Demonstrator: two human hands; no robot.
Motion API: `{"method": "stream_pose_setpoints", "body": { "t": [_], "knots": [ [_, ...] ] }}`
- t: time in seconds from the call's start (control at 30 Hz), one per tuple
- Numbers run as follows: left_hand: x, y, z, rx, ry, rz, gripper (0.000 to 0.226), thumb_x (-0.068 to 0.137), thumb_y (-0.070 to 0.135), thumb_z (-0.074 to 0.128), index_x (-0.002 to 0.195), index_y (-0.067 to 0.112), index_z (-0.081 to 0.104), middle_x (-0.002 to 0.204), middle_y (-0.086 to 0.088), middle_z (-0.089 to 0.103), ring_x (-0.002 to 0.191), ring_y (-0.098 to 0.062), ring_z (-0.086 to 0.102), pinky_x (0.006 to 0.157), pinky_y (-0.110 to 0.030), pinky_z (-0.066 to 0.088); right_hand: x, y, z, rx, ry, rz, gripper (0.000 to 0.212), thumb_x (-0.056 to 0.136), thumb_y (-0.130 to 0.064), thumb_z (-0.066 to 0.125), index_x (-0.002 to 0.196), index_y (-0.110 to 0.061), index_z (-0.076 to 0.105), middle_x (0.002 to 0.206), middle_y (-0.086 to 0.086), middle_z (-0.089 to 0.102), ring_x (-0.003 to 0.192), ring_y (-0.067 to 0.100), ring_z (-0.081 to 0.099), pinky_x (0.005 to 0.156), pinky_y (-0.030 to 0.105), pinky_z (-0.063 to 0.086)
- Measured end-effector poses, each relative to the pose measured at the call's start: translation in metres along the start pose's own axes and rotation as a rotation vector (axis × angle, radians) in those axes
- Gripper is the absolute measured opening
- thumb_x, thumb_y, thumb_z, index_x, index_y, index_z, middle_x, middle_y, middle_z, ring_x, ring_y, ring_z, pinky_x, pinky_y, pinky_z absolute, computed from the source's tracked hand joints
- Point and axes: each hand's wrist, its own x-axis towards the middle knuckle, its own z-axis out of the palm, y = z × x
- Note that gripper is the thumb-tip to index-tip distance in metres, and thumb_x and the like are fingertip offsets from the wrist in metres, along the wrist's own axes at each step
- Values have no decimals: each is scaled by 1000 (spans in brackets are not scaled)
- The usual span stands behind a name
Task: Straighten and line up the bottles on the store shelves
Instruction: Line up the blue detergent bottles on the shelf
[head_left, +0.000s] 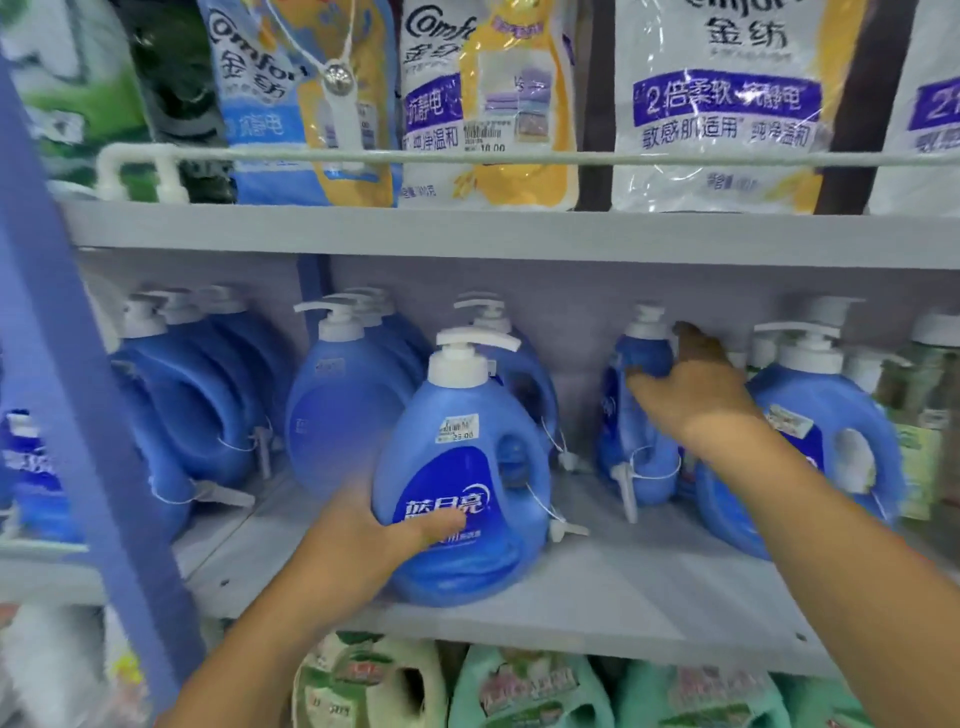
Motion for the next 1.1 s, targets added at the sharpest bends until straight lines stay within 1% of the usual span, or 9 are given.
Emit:
{"method": "stream_pose_setpoints", "body": {
  "t": [0.07, 0.23, 0.33, 0.53, 0.6, 0.7, 0.8, 0.93, 1.1],
  "knots": [
    [-6, -4, -24, -4, 38, -13, 75, 57, 32, 89, 121, 39, 52, 105, 15, 76, 91, -8, 75, 68, -24, 61, 26, -2, 10, -80, -103, 60, 57, 92, -34, 66, 135, -1, 49, 122, 19, 59, 113, 39, 61, 87, 40, 51],
    [-16, -12, -71, -39, 90, -17, 69, 70, 30, 87, 130, 42, 54, 114, 8, 75, 102, -15, 74, 78, -30, 63, 47, 11, 32, -176, -143, 92, 71, 85, -51, 74, 132, -5, 48, 94, 5, 52, 87, 34, 57, 62, 32, 39],
    [-16, -17, -90, -29, 153, 3, 66, 71, 36, 81, 129, 48, 52, 114, 14, 74, 101, -8, 73, 74, -22, 61, 37, 7, 25, -250, -188, 23, 66, 84, -53, 73, 133, -14, 54, 108, 7, 56, 89, 31, 57, 70, 32, 40],
    [-7, -35, -95, 47, 251, 73, 72, 77, 48, 74, 142, 52, 41, 127, 20, 66, 112, -3, 66, 82, -22, 59, -5, 17, -15, 88, -360, -65, 43, 79, -39, 84, 114, -29, 61, 105, -5, 74, 91, 22, 73, 80, 39, 59],
    [-1, -44, -92, 65, 282, 101, 74, 83, 48, 70, 147, 56, 33, 136, 26, 58, 120, 1, 60, 91, -22, 55, -19, 10, -23, 297, -512, -94, 36, 84, -23, 80, 115, -31, 64, 101, -9, 78, 90, 11, 75, 72, 23, 60],
    [7, -53, -84, 95, 327, 119, 74, 89, 47, 62, 153, 54, 25, 142, 22, 49, 124, 8, 52, 91, -16, 50, -29, 3, -13, 511, -653, -98, 52, 80, -25, 76, 130, -29, 61, 120, -7, 74, 110, 11, 71, 83, 21, 59],
    [12, -56, -77, 153, 386, 110, 70, 100, 34, 58, 156, 48, 19, 140, 18, 37, 110, 30, 41, 82, -3, 40, -35, -3, 4, 519, -587, -106, 61, 72, -38, 80, 129, -32, 59, 117, -13, 74, 108, 4, 70, 79, 17, 57],
    [14, -61, -78, 131, 383, 119, 88, 89, 38, 76, 155, 50, 20, 152, 20, 34, 129, 6, 45, 102, -24, 43, -51, -16, 35, 425, -362, -144, 75, 75, -22, 90, 132, -42, 46, 120, -18, 66, 102, -4, 67, 77, 17, 56],
    [21, -61, -71, 139, 371, 101, 112, 72, 31, 91, 155, 41, 17, 150, 18, 36, 126, 2, 50, 89, -13, 43, -41, -22, 60, 474, -367, -173, 83, 67, -25, 95, 132, -42, 47, 114, -21, 69, 103, 5, 70, 79, 27, 62]
  ]
}}
